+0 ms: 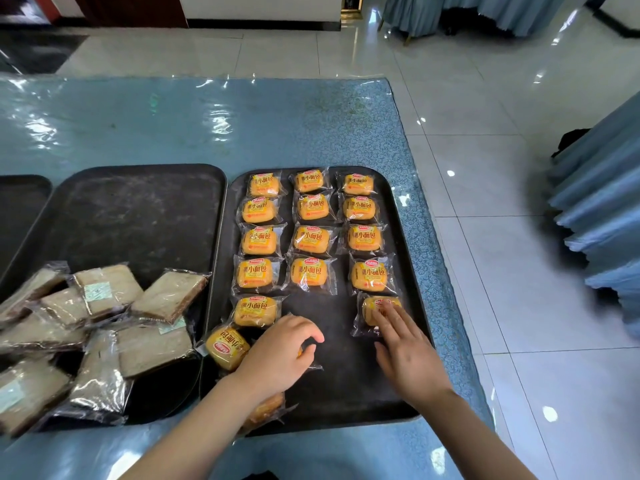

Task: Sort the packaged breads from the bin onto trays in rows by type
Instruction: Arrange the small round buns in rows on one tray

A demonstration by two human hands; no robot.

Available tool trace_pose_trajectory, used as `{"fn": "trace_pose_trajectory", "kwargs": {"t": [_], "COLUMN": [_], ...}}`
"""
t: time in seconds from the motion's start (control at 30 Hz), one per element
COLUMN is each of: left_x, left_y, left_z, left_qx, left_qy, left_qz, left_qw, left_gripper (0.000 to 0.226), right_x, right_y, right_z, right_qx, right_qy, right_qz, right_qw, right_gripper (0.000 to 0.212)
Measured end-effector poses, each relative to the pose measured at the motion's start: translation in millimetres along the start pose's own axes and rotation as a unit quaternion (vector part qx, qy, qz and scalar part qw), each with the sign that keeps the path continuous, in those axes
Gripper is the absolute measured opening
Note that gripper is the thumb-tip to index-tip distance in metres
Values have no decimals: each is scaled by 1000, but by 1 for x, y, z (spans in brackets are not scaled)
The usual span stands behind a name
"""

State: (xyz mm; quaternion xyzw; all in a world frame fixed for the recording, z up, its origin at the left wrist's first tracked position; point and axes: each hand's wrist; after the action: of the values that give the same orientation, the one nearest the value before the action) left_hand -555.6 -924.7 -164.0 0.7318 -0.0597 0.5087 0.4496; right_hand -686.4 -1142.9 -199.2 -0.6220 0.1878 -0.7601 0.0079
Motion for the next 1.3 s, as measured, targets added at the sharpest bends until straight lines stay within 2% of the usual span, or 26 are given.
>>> {"fn": "trace_pose_trajectory", "kwargs": {"t": [0.13,0.33,0.43,0.53,0.7,0.83,0.9,1.1,1.3], "left_x": [4,18,28,38,46,46,46,46,45], "left_y": [-1,-16,-31,-44,-50,-49,-48,-47,-43], "left_z": [-4,-8,-10,-15,-26,-33,-35,-40,-40], "left_qx": [-4,3,30,65,87,80,78,68,54], "left_qy": [6,65,95,102,91,91,94,97,93], "left_qz": [-4,25,76,95,80,71,65,59,42], "left_qw": [1000,998,992,988,989,990,990,991,993], "left_gripper": [18,22,28,35,32,32,34,33,30], "right_x": [-1,5,7,7,-5,-13,-18,-19,3], "right_y": [10,5,-18,-53,-95,-116,-122,-120,-98], "right_z": [-6,0,4,10,23,35,39,44,39], "right_qx": [24,40,32,-31,-110,-160,-179,-221,-231], "right_qy": [-27,-24,-16,-77,-213,-234,-241,-281,-261], "right_qz": [2,-5,80,213,237,223,207,208,230], "right_qw": [999,999,996,973,941,933,931,911,909], "right_gripper": [67,55,48,38,58,77,79,53,40]}}
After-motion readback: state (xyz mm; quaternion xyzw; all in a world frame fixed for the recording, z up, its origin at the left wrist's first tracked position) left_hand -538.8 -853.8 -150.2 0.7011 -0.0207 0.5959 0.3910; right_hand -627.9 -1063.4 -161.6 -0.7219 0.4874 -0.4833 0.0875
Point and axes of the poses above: each hand's wrist, its own z-axis towards the middle knuckle, its own x-axis out of the back of the hand, y = z × x, and after that the axes turned 7 degrees about y, right-handed
